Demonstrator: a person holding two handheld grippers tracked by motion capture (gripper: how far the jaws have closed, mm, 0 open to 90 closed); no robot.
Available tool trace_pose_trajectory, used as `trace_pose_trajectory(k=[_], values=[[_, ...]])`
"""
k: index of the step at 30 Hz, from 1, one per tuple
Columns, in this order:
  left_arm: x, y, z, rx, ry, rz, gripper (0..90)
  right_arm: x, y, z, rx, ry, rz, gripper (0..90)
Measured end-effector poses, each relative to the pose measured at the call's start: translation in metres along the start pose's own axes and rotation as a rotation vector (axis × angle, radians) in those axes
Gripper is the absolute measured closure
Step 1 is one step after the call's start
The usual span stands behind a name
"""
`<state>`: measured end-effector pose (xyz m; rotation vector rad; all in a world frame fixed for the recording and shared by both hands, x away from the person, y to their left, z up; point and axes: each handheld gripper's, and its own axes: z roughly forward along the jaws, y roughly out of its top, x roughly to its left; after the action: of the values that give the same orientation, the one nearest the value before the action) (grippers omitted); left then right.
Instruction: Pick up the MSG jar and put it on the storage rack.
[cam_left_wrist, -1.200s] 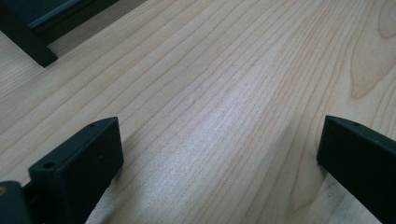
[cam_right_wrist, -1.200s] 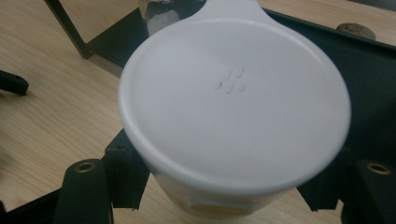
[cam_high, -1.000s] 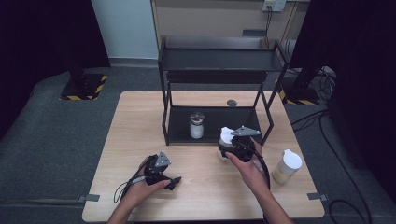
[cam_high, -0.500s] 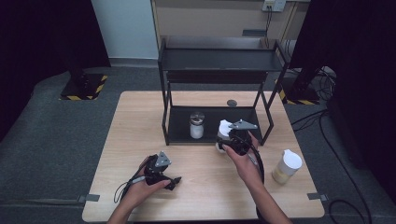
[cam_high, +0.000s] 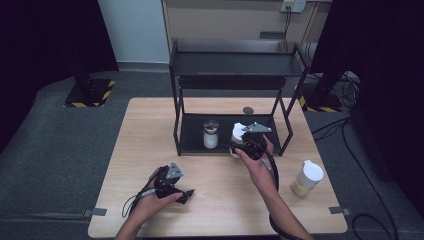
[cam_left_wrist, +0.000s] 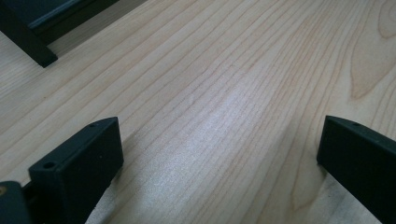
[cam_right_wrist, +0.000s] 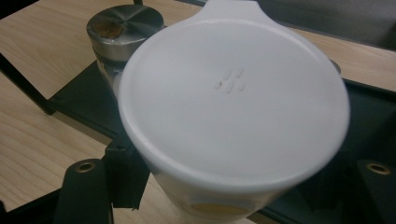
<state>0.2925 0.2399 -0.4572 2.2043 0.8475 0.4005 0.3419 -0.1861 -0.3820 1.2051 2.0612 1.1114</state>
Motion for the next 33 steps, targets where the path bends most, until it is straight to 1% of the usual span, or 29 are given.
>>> trace_pose_trajectory(k=[3, 7, 15, 23, 33], values=[[0.000, 0.000, 0.000, 0.000, 0.000, 0.000, 0.0, 0.003, 0.005, 0.006, 0.000, -0.004, -0.001, 31.3], [0.000, 0.000, 0.000, 0.000, 0.000, 0.000, 0.0, 0.006, 0.010, 0.013, -0.009, -0.007, 0.011, 31.3], [0.000, 0.000, 0.000, 0.000, 0.000, 0.000, 0.0, 0.014, 0.018, 0.020, -0.013, -0.021, 0.011, 31.2], [0.000, 0.000, 0.000, 0.000, 0.000, 0.000, 0.0, 0.011, 0.023, 0.028, 0.003, -0.036, 0.004, 31.3], [0.000, 0.000, 0.000, 0.000, -0.001, 0.001, 0.0, 0.009, 0.026, 0.038, 0.012, -0.035, -0.002, 31.3]])
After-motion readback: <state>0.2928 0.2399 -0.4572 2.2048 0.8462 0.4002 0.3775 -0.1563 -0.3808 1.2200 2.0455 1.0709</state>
